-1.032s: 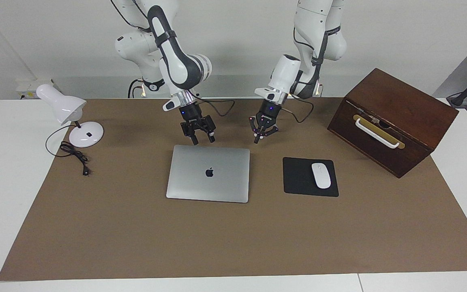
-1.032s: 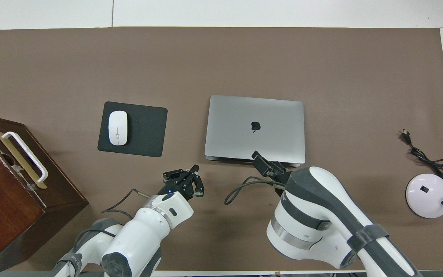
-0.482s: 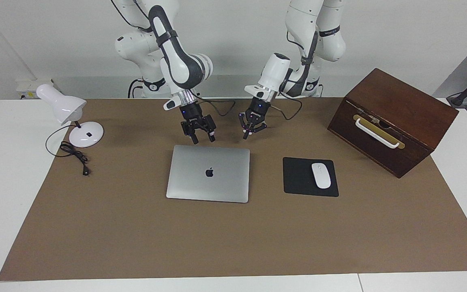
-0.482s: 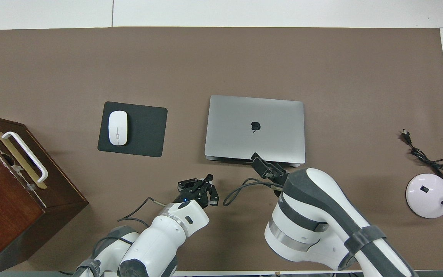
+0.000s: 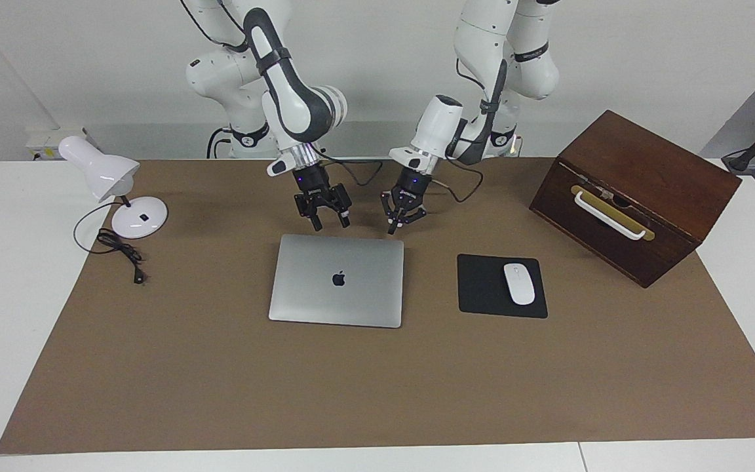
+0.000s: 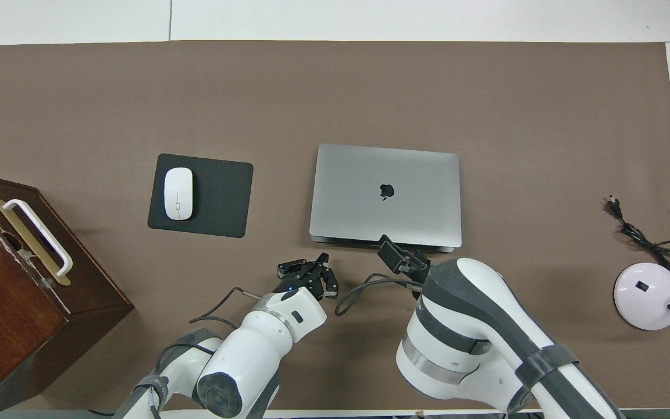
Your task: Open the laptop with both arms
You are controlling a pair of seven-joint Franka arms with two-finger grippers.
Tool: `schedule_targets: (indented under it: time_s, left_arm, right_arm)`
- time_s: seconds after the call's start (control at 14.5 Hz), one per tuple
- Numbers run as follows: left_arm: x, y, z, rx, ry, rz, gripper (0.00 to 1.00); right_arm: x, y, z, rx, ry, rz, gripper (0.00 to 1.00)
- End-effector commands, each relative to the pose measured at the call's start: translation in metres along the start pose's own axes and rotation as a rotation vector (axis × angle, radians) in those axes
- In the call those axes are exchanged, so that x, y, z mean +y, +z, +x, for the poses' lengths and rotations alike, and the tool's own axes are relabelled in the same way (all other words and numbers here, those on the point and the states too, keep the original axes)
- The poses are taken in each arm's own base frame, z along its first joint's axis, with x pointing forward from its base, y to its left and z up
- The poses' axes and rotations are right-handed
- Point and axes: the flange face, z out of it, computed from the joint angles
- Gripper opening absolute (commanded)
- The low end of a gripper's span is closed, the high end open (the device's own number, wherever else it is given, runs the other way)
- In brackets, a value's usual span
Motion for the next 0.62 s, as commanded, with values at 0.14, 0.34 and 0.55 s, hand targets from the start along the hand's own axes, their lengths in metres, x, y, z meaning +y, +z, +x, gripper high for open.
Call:
schedule_targets:
  time_s: [0.14,0.34,0.55]
  left_arm:
    - [0.001,0.009,0.005,0.019,-0.022,0.005,0.0]
    - [-0.001,0.014,0.011,0.028,-0.03,0.01,0.0]
    - [-0.004,0.015,0.016,0.036,-0.038,0.014,0.0]
  right_arm:
    - [-0.001,-0.001,-0.001,0.005,0.009,-0.022,1.0]
    - [-0.001,-0.002,-0.004,0.002,0.028,-0.027,1.0]
    - [0.0,0.001,-0.01,-0.008,0.022,-0.037,1.0]
